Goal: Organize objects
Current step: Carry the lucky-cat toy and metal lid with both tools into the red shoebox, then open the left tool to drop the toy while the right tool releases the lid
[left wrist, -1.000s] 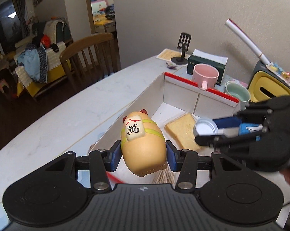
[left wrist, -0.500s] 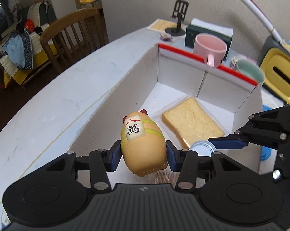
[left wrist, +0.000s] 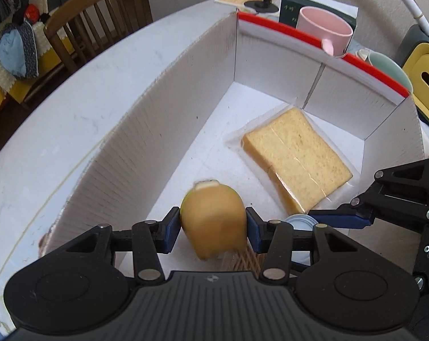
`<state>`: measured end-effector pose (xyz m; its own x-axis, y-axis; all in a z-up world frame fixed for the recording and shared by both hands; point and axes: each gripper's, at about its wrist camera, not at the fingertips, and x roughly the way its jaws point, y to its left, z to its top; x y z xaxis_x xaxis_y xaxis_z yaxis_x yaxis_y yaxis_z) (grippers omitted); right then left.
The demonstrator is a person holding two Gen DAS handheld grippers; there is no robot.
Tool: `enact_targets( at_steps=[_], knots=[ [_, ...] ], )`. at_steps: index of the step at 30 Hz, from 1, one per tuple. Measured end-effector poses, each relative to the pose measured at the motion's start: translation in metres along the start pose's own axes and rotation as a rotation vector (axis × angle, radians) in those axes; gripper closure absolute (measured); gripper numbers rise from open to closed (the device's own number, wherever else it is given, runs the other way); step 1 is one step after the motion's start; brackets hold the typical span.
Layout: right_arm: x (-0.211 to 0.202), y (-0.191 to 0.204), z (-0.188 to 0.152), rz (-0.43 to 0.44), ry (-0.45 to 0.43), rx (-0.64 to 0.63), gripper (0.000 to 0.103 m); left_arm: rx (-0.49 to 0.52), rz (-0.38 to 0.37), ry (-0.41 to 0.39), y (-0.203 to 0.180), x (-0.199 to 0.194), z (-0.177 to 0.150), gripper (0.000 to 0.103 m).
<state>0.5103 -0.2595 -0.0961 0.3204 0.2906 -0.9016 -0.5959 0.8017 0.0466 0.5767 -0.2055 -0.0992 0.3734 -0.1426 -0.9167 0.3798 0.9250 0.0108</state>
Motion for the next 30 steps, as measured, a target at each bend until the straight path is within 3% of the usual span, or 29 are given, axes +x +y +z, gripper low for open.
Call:
enact_targets(
  at_steps=[7,11,13,15,17,30],
  knots=[
    [0.004,-0.003,0.000,0.001,0.012,-0.003,0.063,-0.011,-0.006,0.025,0.002,0.008,0.002,0.056],
    [0.004,-0.004,0.000,0.016,0.013,-0.005,0.056,-0.014,-0.003,0.037,0.003,0.010,0.000,0.056],
    [0.002,-0.004,-0.001,0.018,0.010,-0.002,0.055,-0.006,0.006,0.028,0.001,0.007,-0.002,0.055],
    [-0.001,-0.004,-0.003,0.025,0.004,-0.005,0.052,-0.005,-0.003,0.015,0.002,0.003,-0.003,0.043],
    [-0.006,-0.002,-0.005,0.019,-0.002,-0.007,0.051,-0.017,-0.006,-0.003,0.004,-0.003,-0.004,0.040],
    [-0.059,0.006,-0.012,0.003,-0.112,0.036,0.042,-0.047,-0.035,-0.111,0.004,-0.056,-0.017,0.040]
  ],
)
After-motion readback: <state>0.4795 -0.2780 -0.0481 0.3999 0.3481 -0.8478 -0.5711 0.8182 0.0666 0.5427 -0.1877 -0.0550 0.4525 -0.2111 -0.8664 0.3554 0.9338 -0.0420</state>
